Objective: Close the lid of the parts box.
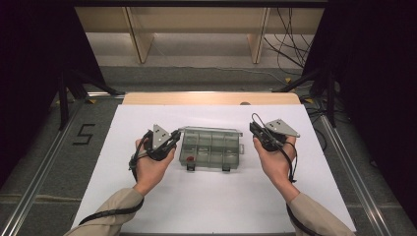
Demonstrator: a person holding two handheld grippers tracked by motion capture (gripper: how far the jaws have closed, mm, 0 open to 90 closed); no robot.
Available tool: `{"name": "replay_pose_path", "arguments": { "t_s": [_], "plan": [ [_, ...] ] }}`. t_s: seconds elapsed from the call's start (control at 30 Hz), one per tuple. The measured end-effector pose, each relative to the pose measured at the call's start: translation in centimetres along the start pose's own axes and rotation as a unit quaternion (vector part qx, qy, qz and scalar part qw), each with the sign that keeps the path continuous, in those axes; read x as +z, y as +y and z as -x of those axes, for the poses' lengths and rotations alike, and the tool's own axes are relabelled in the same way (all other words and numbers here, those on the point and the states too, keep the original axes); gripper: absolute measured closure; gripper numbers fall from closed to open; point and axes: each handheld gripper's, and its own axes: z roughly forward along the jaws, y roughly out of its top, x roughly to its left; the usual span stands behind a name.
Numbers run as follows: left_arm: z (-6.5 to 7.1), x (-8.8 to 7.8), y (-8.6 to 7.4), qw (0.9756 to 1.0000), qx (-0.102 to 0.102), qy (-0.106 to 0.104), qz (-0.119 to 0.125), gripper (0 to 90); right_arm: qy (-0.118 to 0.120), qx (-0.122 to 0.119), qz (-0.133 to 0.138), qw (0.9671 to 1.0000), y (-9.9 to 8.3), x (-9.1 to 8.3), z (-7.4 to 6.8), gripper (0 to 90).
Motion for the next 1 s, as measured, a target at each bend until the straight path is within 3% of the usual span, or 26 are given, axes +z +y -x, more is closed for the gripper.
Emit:
{"name": "replay_pose_path", "arguments": {
  "t_s": [0.27,0.37,0.5,0.6,0.8,0.9,1.0],
  "plan": [
    [-0.1,-0.3,-0.3,0.9998,0.0,-0.013,-0.016,70.5,0.003,0.001,-0.001,1.0,0.1,0.0,0.2,76.2],
    [-0.3,-0.8,-0.4,0.9992,-0.005,-0.03,-0.026,56.9,0.007,-0.005,0.006,0.9999,0.2,0.1,0.4,70.9],
    [-0.8,-1.5,-0.2,0.9987,-0.009,-0.038,-0.032,27.6,0.013,0.005,0.004,0.9999,0.4,0.1,0.7,61.4],
    [-1.2,-2.0,0.3,0.9983,-0.008,-0.049,-0.032,16.6,0.02,0.008,0.002,0.9998,0.6,0.1,0.9,55.4],
    [-1.9,-3.1,1.9,0.998,-0.007,-0.062,-0.015,9.9,0.036,0.021,0.001,0.9991,1.3,0.0,1.0,49.8],
    [-2.3,-3.5,2.7,0.998,-0.011,-0.062,-0.006,13.0,0.042,0.02,0.002,0.9989,1.6,-0.2,1.1,50.3],
    [-2.6,-3.7,3.4,0.9982,-0.021,-0.056,-0.011,22.6,0.047,0.018,0.007,0.9987,1.9,-0.2,1.1,54.7]
  ]
}}
